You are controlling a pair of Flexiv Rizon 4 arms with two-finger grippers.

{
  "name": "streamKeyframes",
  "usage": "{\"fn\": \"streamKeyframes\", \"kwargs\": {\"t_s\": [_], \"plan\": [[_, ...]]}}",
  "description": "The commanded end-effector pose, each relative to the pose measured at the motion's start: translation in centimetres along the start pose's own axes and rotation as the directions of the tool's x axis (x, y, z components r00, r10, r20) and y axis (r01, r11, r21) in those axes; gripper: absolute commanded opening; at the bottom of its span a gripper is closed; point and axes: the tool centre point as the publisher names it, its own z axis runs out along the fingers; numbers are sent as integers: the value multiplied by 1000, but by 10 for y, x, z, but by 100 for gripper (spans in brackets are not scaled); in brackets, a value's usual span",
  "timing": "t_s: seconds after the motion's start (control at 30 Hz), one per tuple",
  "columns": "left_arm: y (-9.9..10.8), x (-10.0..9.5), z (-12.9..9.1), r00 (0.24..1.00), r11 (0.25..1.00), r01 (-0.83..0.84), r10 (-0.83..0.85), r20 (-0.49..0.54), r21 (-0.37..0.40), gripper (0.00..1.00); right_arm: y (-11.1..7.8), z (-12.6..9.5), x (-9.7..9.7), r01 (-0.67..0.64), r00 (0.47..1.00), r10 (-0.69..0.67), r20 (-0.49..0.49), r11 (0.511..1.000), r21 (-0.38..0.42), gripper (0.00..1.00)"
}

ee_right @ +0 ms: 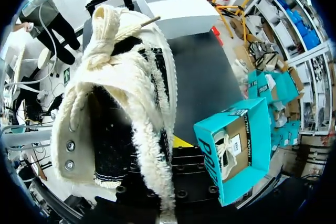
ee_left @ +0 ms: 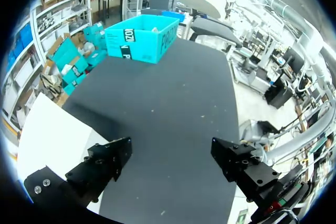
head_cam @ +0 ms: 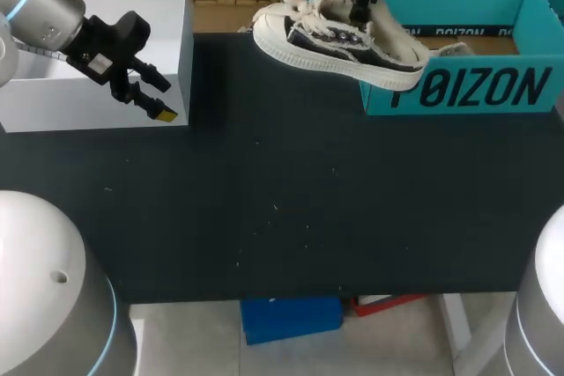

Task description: Take the shoe out of the shoebox, open the shoe tongue, remove and reinsert the insole, then place the shoe into the shoebox

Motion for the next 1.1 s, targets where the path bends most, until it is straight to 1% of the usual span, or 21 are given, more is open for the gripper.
{"fn": "streamKeyframes", "kwargs": {"t_s": [0.03,0.33,0.47,0.5,0.6,0.63,0.7,0.9,1.1], "plan": [[0,2,0,1000,1000,1,-1,5,-2,100,-4,-1,0,17,1000,-17,-1,1000,-7,0],[0,2,0,1000,1000,1,-1,5,-2,100,-4,-1,0,17,1000,-17,-1,1000,-7,0],[0,2,0,1000,1000,1,-1,5,-2,100,-21,3,-14,71,997,-72,18,996,47,0],[0,2,0,1000,1000,1,-1,5,-2,100,-29,3,-20,87,996,-88,26,994,61,0],[0,2,0,1000,1000,1,-1,5,-2,100,-45,1,-35,131,990,-134,35,987,89,0],[0,2,0,1000,1000,1,-1,5,-2,100,-53,0,-44,152,987,-157,40,983,105,0],[0,2,0,1000,1000,1,-1,5,-2,100,-60,0,-56,180,981,-186,48,977,112,0],[0,2,0,1000,1000,1,-1,5,-2,100,-93,5,-105,245,966,-255,51,959,141,0],[0,2,0,1000,1000,1,-1,5,-2,100,-121,17,-149,304,949,-313,31,938,164,0]]}}
